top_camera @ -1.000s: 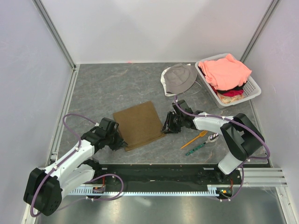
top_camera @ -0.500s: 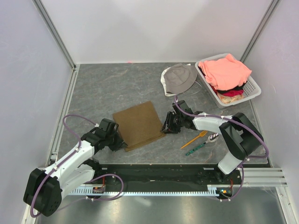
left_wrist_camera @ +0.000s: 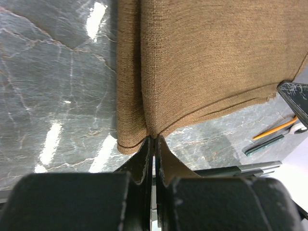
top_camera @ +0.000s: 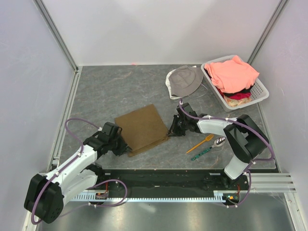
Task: Fold the napkin into a case and place the utensils inside
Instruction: Smooth out the square-folded napkin at the center of the board.
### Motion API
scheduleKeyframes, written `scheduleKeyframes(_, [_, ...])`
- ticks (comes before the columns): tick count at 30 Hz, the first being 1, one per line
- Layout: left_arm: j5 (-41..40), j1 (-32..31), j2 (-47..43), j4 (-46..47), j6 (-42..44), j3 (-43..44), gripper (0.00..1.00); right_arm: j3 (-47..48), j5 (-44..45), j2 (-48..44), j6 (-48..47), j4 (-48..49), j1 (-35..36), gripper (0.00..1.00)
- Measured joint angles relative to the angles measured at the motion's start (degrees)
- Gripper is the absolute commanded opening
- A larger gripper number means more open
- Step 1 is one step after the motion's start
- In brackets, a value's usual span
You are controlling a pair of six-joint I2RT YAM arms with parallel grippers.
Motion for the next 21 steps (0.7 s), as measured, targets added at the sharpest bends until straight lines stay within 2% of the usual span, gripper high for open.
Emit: scheduleKeyframes(21, [0.44, 0.0, -7.06, -2.29, -0.07, -1.25, 0.02, 5.33, 3.17, -5.27, -7.52, -12.96, 2.78, 0.0])
